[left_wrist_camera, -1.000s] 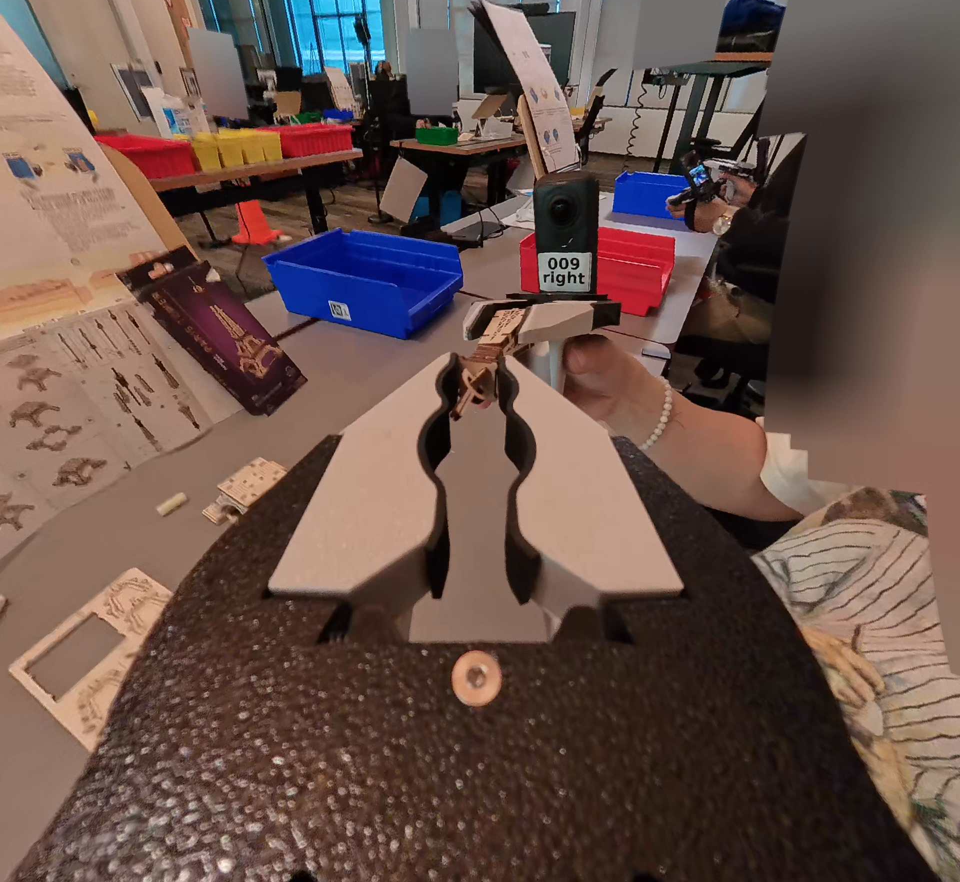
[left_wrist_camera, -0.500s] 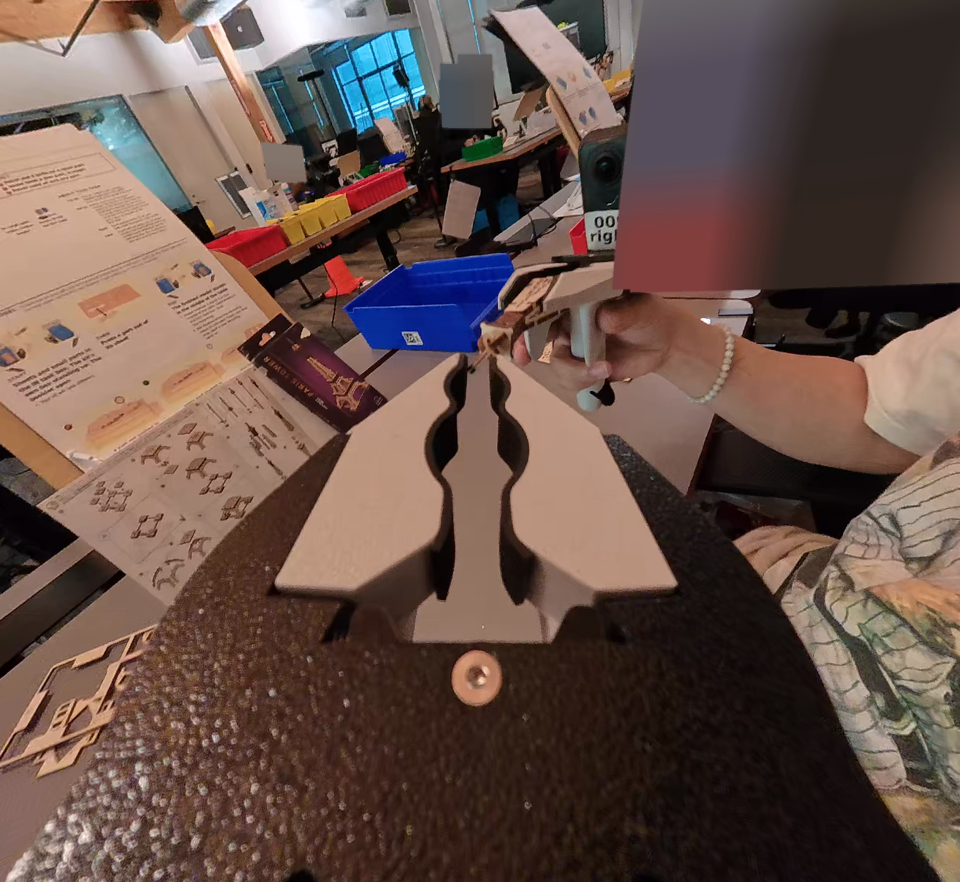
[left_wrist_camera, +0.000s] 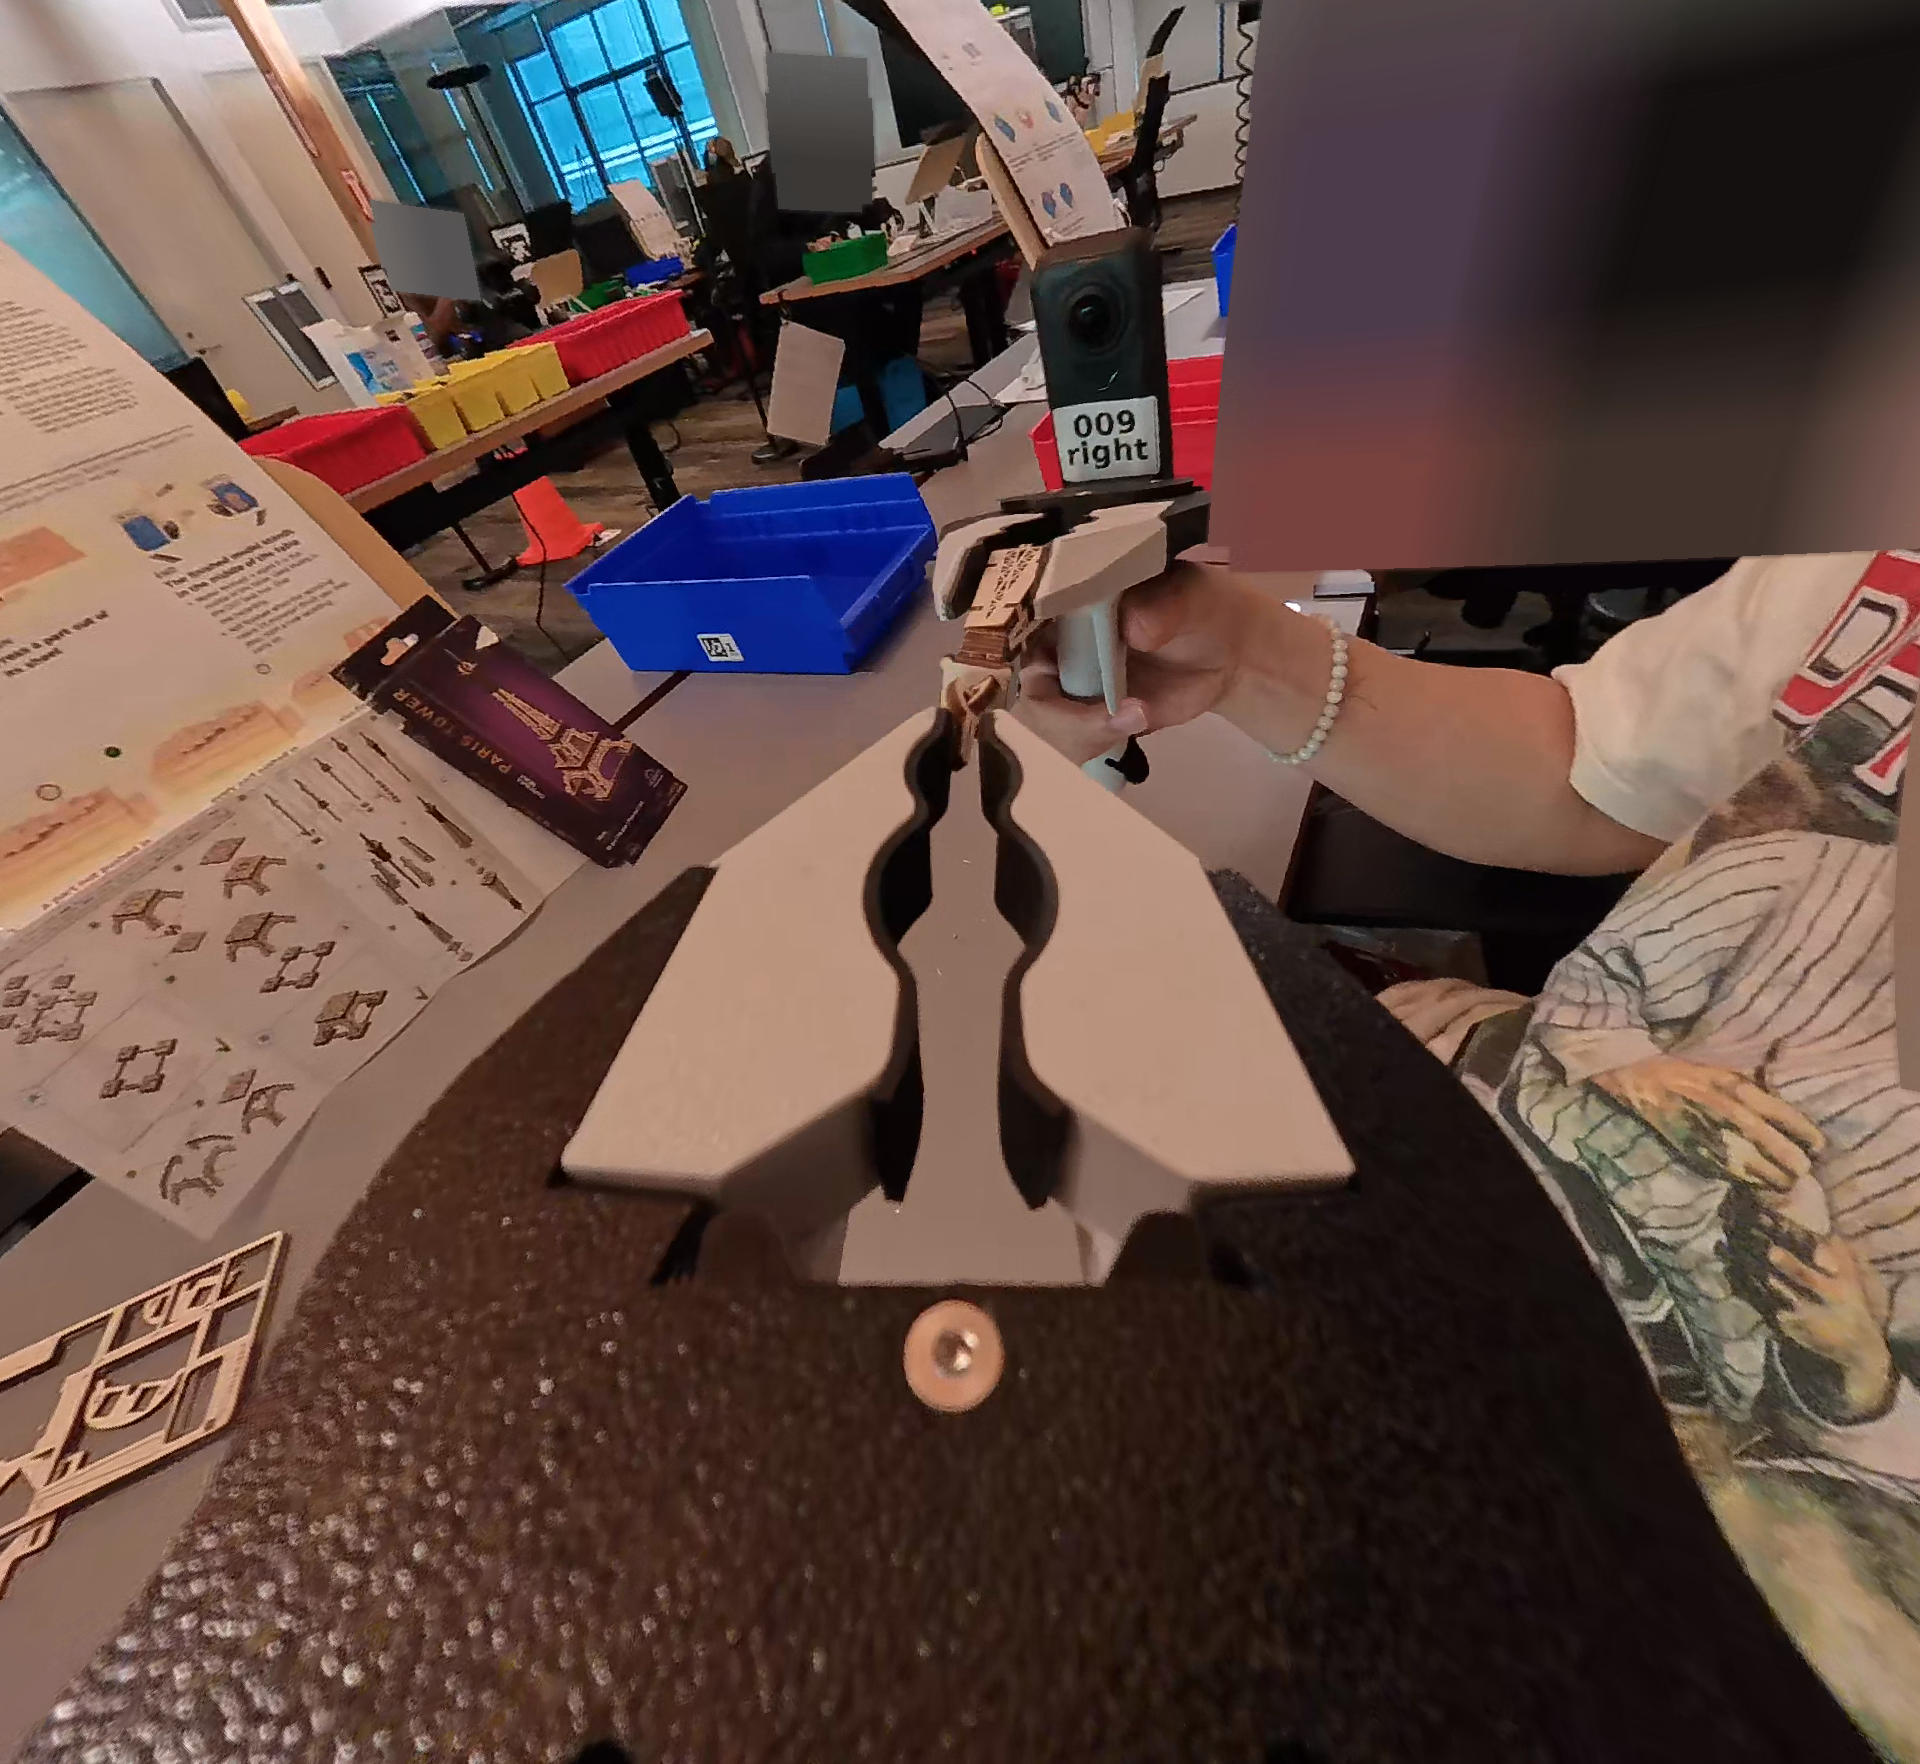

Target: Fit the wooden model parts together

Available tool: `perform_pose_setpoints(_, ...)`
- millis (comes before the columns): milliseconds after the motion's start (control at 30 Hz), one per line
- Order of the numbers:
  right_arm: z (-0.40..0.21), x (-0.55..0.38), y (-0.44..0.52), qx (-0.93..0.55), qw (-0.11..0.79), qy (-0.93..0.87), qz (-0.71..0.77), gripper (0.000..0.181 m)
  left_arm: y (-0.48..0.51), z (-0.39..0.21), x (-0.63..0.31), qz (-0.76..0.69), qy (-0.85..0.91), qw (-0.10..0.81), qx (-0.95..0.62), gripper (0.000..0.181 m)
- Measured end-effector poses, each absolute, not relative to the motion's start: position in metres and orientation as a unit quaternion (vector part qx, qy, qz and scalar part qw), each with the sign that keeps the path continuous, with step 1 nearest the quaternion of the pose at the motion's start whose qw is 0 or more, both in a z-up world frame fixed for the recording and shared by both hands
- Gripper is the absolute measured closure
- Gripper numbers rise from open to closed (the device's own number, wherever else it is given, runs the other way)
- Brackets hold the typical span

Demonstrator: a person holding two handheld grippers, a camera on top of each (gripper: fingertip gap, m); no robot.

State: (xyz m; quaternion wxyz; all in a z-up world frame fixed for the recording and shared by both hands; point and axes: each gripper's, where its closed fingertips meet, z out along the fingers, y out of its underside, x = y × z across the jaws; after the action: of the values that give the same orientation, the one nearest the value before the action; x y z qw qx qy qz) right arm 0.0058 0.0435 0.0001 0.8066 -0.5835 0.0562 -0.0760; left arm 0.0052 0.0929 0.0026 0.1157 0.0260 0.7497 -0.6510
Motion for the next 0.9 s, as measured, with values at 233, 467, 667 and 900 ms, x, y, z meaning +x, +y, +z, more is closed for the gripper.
perform_pose_setpoints(233,-0.009,0.009,0.047,-0.594,0.8,0.065,-0.054,0.164,0.095,-0.008,0.008,-0.644,0.759,0.094,0.016,0.179)
perform_pose_setpoints(467,-0.013,0.01,0.046,-0.6,0.796,0.069,-0.04,0.164,0.093,-0.013,0.009,-0.636,0.767,0.085,0.015,0.179)
perform_pose_setpoints(667,-0.015,0.01,0.046,-0.602,0.794,0.068,-0.037,0.165,0.092,-0.017,0.009,-0.63,0.772,0.082,0.016,0.179)
perform_pose_setpoints(900,-0.008,0.003,0.043,-0.587,0.807,0.02,-0.067,0.165,0.089,-0.006,0.002,-0.658,0.745,0.102,0.041,0.179)
